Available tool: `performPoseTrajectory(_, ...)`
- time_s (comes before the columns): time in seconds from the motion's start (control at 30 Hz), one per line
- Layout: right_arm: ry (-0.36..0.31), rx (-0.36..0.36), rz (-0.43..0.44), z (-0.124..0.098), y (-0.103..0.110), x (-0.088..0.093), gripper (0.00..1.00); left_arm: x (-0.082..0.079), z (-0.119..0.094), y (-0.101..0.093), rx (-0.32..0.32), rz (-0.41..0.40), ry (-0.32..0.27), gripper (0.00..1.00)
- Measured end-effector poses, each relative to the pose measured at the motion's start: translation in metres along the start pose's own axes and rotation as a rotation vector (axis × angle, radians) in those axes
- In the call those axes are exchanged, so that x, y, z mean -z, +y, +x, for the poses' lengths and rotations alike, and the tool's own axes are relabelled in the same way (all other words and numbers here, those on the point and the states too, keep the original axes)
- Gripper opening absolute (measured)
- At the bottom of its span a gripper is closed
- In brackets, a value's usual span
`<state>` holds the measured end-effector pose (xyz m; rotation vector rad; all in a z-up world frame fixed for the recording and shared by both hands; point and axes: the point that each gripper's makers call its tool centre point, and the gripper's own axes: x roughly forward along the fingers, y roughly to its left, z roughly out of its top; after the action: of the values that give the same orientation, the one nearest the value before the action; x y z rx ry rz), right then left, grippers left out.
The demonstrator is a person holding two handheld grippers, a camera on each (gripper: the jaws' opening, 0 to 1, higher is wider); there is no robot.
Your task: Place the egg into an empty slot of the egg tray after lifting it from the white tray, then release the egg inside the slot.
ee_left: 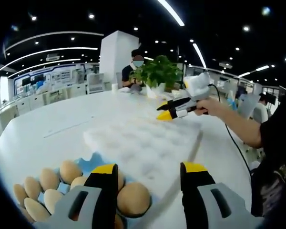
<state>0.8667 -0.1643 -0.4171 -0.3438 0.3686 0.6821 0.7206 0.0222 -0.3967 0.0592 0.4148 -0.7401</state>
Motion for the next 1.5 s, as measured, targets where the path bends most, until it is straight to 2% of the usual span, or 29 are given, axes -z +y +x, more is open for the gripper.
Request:
performPoseTrajectory(0.13, -0.033, -0.005, 0.047, 0.002, -0.006, 0.001, 0.32, 0.000, 0.000, 0.002, -0.004, -0.001, 0.002, 0.53)
performPoseTrajectory(0.23, -0.043, -0.002, 0.052, 0.003, -0.005, 0.000, 0.31, -0.001, 0.000, 0.000, 0.002, 0.001, 0.001, 0.53)
performPoseTrajectory(0.47, -0.043, 0.014, 0.050, 0.005, -0.011, -0.001, 0.27, -0.002, 0.002, -0.001, 0.007, 0.004, 0.000, 0.53)
performPoseTrajectory(0.87, -0.020, 0.024, 0.036, 0.002, -0.006, -0.003, 0.26, -0.004, 0.000, 0.000, 0.008, 0.004, -0.009, 0.53)
performPoseTrajectory(1.17, -0.042, 0.034, 0.004, -0.007, -0.008, -0.022, 0.26, -0.006, -0.003, 0.001, 0.008, 0.005, -0.017, 0.53)
performPoseTrajectory(1.27, -0.050, 0.030, -0.015, -0.011, 0.001, -0.030, 0.26, -0.007, -0.005, 0.002, 0.005, 0.005, -0.024, 0.53)
performPoseTrajectory(1.5, -0.055, 0.033, -0.026, -0.012, 0.002, -0.033, 0.26, -0.007, -0.008, 0.002, 0.005, 0.005, -0.030, 0.53)
